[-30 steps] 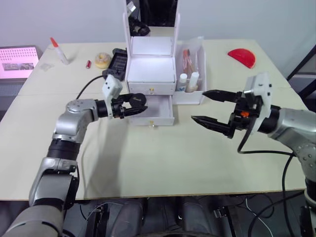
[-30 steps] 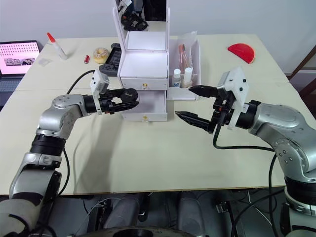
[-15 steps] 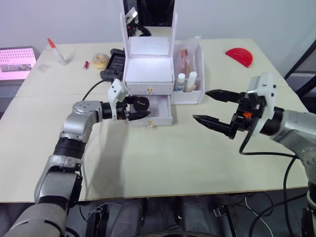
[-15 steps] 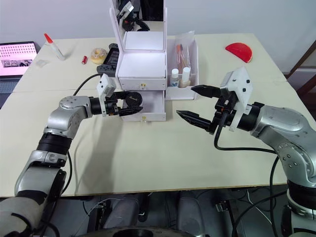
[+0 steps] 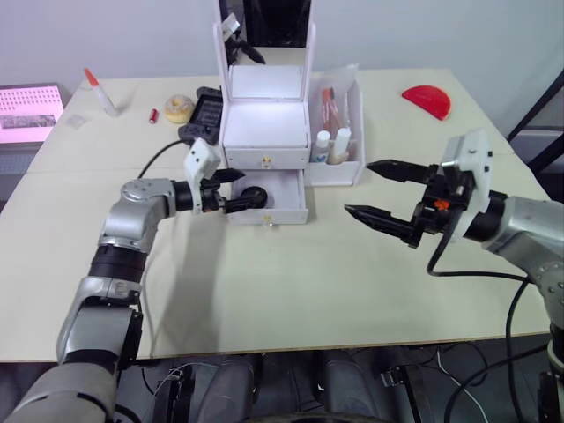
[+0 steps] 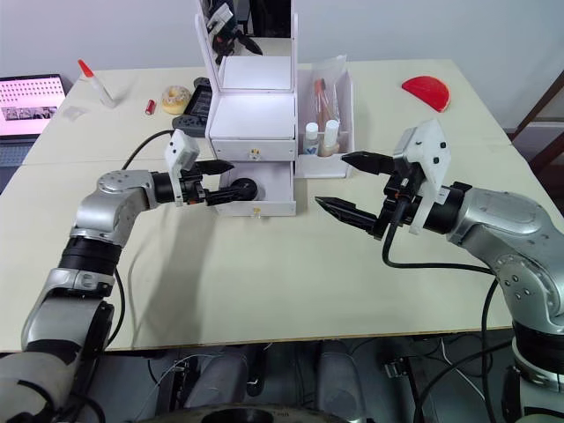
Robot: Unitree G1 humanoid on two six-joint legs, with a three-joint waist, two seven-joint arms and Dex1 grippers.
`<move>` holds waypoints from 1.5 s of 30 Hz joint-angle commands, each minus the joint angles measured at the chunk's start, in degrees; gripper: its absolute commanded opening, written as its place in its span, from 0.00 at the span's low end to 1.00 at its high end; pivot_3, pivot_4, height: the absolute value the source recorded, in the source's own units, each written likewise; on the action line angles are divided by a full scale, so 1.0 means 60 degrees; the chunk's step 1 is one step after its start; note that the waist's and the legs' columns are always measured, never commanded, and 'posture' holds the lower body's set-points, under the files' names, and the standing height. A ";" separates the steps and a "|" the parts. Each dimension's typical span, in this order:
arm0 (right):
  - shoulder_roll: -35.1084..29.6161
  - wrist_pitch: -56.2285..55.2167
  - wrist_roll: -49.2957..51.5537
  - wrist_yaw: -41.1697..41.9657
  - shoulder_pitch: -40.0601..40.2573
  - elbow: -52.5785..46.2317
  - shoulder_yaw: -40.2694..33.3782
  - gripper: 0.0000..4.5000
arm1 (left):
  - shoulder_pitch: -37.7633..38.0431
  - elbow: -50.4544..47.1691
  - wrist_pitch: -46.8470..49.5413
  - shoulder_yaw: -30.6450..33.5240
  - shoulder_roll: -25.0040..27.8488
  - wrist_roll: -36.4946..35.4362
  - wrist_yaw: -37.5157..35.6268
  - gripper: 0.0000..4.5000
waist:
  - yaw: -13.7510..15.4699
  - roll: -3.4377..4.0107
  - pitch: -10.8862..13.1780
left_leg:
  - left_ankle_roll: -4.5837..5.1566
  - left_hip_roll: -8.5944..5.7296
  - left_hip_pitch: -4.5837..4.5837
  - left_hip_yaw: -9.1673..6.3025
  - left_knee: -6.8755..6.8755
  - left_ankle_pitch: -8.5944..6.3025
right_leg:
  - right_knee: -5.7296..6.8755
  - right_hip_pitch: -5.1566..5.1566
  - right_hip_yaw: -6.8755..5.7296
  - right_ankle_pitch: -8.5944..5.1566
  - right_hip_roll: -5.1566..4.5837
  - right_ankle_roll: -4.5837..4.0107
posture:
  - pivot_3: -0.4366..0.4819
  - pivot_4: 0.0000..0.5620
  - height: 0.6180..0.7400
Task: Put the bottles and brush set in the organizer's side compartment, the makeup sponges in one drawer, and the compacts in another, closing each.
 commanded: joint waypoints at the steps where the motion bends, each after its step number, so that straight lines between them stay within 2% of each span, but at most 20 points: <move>1: -0.0089 -0.0193 0.0049 0.0048 -0.0097 -0.0135 -0.0264 1.00 | 0.0256 -0.0739 0.0202 0.0773 0.0541 -0.0406 -0.0030 0.99 | -0.0012 0.0000 0.0000 | 0.0000 0.0000 0.0000 0.0000 0.0000 0.0000 | 0.0000 0.0000 0.0000 0.0000 0.0000 0.0000 | 0.48 0.27 0.98; 8: -0.0485 -0.0345 -0.0197 0.0362 0.0866 0.0129 -0.1195 1.00 | 0.2078 -0.2195 0.1212 0.2581 0.2234 -0.1002 0.0488 0.99 | -0.0018 0.0001 0.0000 | 0.0001 0.0002 0.0002 -0.0003 -0.0004 -0.0001 | 0.0004 -0.0004 0.0003 0.0000 0.0000 0.0000 | 0.48 0.27 0.98; 12: -0.0904 -0.0762 -0.0875 0.0903 0.2209 0.0839 -0.2450 1.00 | 0.4355 -0.2396 0.0992 0.4586 0.3565 -0.0957 0.0621 0.99 | -0.0007 0.0002 0.0000 | 0.0001 0.0002 0.0007 0.0001 -0.0009 -0.0002 | 0.0002 -0.0005 0.0011 -0.0001 -0.0002 -0.0002 | 0.48 0.27 0.98; 14: -0.1049 -0.1019 -0.1167 0.1215 0.2839 0.1243 -0.3067 1.00 | 0.5353 -0.2395 0.0897 0.5432 0.3951 -0.0974 0.0592 0.99 | 0.0005 0.0002 0.0000 | 0.0001 0.0004 0.0007 0.0002 -0.0015 -0.0003 | -0.0002 -0.0006 0.0011 -0.0002 -0.0003 -0.0004 | 0.48 0.27 0.98; 18: -0.1219 -0.1841 -0.2032 0.1885 0.4022 0.2369 -0.4004 1.00 | 0.7375 -0.2513 0.0710 0.7084 0.4125 -0.0872 0.0711 0.99 | 0.0052 0.0003 -0.0002 | -0.0002 0.0001 0.0012 0.0008 -0.0011 -0.0004 | -0.0008 0.0006 0.0008 -0.0024 -0.0022 -0.0039 | 0.48 0.27 0.98; 22: -0.1303 -0.2544 -0.2487 0.2578 0.4637 0.3424 -0.4527 1.00 | 0.8394 -0.2319 0.0393 0.8076 0.4084 -0.0834 0.0945 0.99 | 0.0058 0.0001 -0.0003 | -0.0007 0.0000 0.0013 0.0008 -0.0009 -0.0007 | -0.0014 0.0012 0.0006 -0.0026 -0.0032 -0.0040 | 0.48 0.27 0.98; 28: -0.1013 -0.2968 -0.2638 0.2793 0.4779 0.4222 -0.4625 1.00 | 0.9085 -0.2420 0.0016 0.8481 0.3967 -0.0847 0.1145 0.99 | 0.0007 0.0004 -0.0004 | -0.0011 0.0005 0.0013 0.0011 -0.0019 -0.0010 | -0.0015 0.0005 0.0009 -0.0029 -0.0045 -0.0043 | 0.48 0.27 0.98; 38: -0.0864 -0.2921 -0.2477 0.2628 0.4601 0.4012 -0.4524 1.00 | 0.8825 -0.2773 0.0110 0.8026 0.3967 -0.0973 0.1447 0.99 | 0.0014 0.0005 -0.0004 | -0.0025 0.0005 0.0011 0.0012 -0.0021 -0.0018 | -0.0016 0.0002 0.0012 -0.0029 -0.0045 -0.0043 | 0.48 0.27 0.98; 41: -0.0875 -0.2677 -0.2361 0.2244 0.4200 0.3523 -0.4254 1.00 | 0.8533 -0.3373 0.0480 0.7716 0.3575 -0.1133 0.1942 0.99 | 0.0009 0.0013 -0.0007 | -0.0021 0.0005 0.0012 0.0015 -0.0020 -0.0016 | -0.0015 0.0002 0.0013 -0.0028 -0.0044 -0.0042 | 0.48 0.27 0.98; 45: -0.0781 -0.1768 -0.1509 0.1533 0.3060 0.1927 -0.3282 1.00 | 0.7725 -0.4764 0.0863 0.6808 0.2235 -0.1043 0.3737 0.99 | -0.0004 0.0016 -0.0007 | -0.0009 0.0006 0.0012 0.0011 -0.0019 -0.0008 | -0.0009 0.0000 0.0015 -0.0025 -0.0042 -0.0037 | 0.48 0.27 0.98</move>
